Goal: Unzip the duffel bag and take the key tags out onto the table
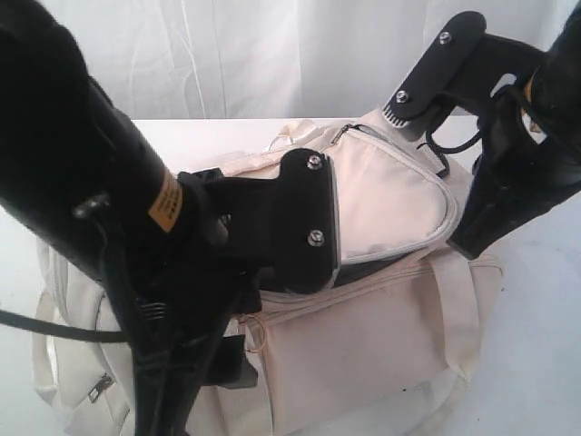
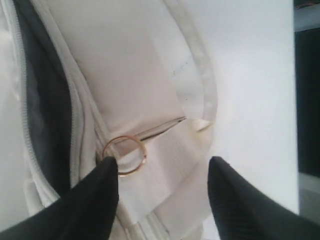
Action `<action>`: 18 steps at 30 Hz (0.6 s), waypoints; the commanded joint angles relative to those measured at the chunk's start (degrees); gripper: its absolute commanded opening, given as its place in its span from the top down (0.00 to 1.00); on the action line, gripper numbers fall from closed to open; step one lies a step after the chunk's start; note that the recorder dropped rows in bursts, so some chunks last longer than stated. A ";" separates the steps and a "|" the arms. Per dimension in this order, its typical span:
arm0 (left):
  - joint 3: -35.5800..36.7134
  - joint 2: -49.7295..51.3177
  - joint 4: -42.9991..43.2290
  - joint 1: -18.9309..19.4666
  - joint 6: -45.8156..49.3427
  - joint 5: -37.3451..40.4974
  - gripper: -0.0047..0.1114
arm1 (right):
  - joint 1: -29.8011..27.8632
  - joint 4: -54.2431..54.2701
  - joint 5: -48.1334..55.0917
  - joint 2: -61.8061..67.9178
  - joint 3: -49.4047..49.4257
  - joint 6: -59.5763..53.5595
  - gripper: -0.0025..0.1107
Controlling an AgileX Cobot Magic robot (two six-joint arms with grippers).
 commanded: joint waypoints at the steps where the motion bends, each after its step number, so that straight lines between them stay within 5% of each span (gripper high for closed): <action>1: -0.30 1.76 4.33 -1.17 -0.66 -2.55 0.45 | -6.53 7.75 -4.55 -2.53 -0.25 -7.42 0.98; 7: -0.30 4.61 8.41 -3.36 -0.66 -2.89 0.47 | -15.82 25.42 -11.17 -5.14 -0.25 -19.34 0.98; 18: -0.30 8.76 13.72 -3.38 -0.88 -1.21 0.48 | -17.37 27.31 -11.62 -5.14 -0.25 -19.81 0.98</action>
